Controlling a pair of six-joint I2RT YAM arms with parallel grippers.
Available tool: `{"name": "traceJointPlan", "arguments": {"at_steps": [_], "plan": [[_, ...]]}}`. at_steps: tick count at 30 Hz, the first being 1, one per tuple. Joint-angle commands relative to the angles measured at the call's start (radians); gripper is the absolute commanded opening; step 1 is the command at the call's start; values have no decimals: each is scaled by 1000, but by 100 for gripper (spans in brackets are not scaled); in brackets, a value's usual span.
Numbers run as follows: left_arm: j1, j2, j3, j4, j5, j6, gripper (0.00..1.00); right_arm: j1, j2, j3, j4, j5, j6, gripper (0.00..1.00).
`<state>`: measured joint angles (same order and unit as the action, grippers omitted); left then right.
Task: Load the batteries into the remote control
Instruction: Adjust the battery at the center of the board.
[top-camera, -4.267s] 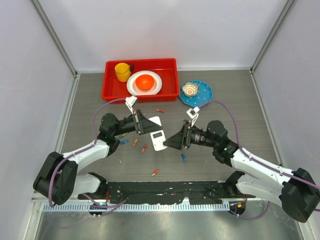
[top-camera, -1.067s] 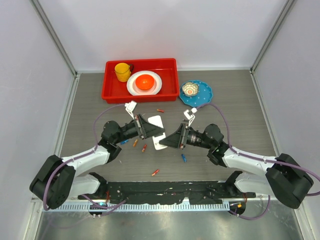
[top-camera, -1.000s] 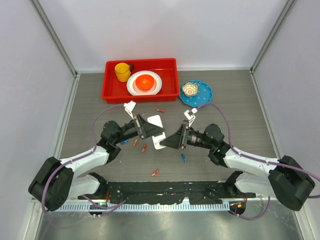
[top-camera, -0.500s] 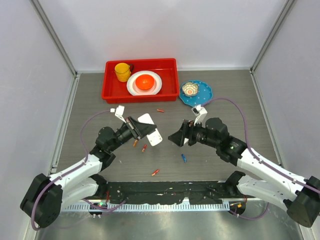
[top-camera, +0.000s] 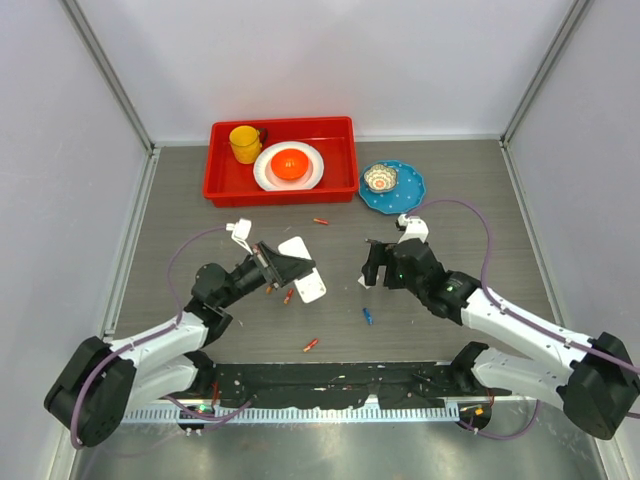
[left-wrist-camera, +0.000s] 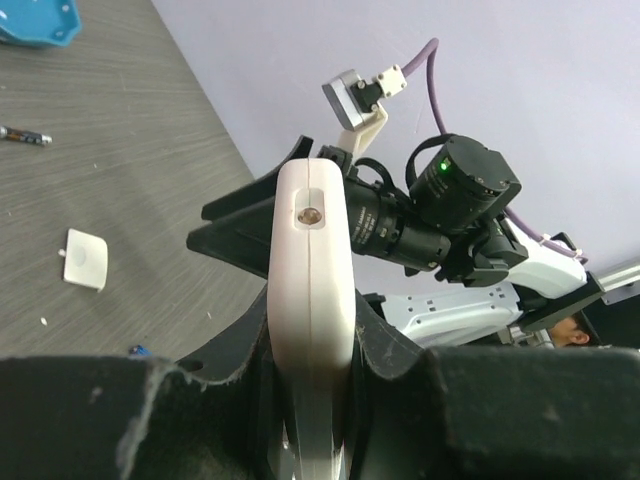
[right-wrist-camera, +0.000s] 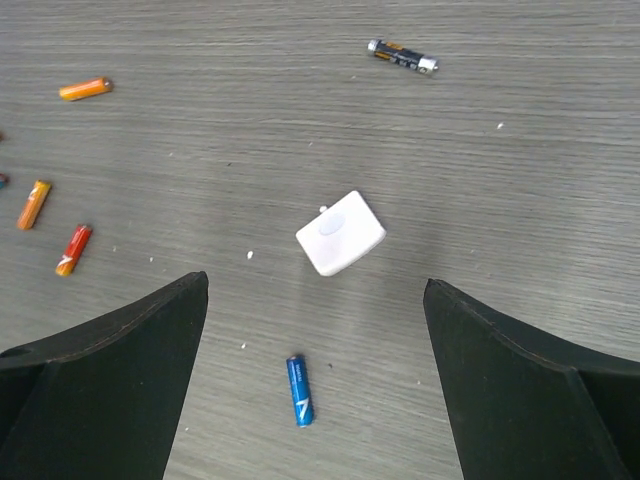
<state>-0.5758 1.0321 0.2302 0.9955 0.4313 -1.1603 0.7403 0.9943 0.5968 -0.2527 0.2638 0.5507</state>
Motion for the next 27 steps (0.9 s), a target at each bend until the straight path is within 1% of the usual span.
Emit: {"name": "traceJointPlan", "arguments": {"at_steps": [1, 5, 7, 10, 11, 13, 14, 15, 16, 17, 19, 20, 21, 24, 27], "plan": [[-1, -43, 38, -50, 82, -27, 0, -4, 35, 58, 62, 81, -21, 93], [-1, -81, -8, 27, 124, -53, 0, -5, 89, 81, 121, 86, -35, 89], [-1, -122, -26, 20, 138, -56, 0, -5, 113, 103, 145, 75, -49, 87], [-1, -210, -29, -93, 138, -24, 0, -4, 156, 113, 190, -4, -70, 82], [-1, -236, -28, -185, 118, 6, 0, -4, 176, 113, 202, -82, -80, 81], [-1, -321, -13, -285, 94, 37, 0, 11, 197, 110, 231, -150, -97, 78], [-1, -354, -9, -385, 75, 54, 0, 28, 210, 107, 239, -196, -104, 76], [1, -381, -3, -437, 34, 76, 0, 50, 233, 107, 247, -201, -115, 76], [2, -430, 4, -489, 24, 91, 0, 74, 247, 112, 248, -196, -135, 75], [5, -452, 6, -509, 18, 103, 0, 130, 259, 115, 247, -184, -140, 75], [22, -487, 11, -572, 9, 119, 0, 177, 296, 123, 247, -160, -150, 75], [33, -506, 11, -578, 11, 119, 0, 206, 305, 123, 247, -155, -147, 75], [57, -515, 6, -575, 29, 107, 0, 218, 323, 115, 282, -153, -143, 75], [108, -529, -17, -526, 52, 70, 0, 246, 348, 109, 313, -152, -127, 75], [136, -500, -34, -425, 90, 18, 0, 255, 365, 100, 323, -147, -118, 75]]}}
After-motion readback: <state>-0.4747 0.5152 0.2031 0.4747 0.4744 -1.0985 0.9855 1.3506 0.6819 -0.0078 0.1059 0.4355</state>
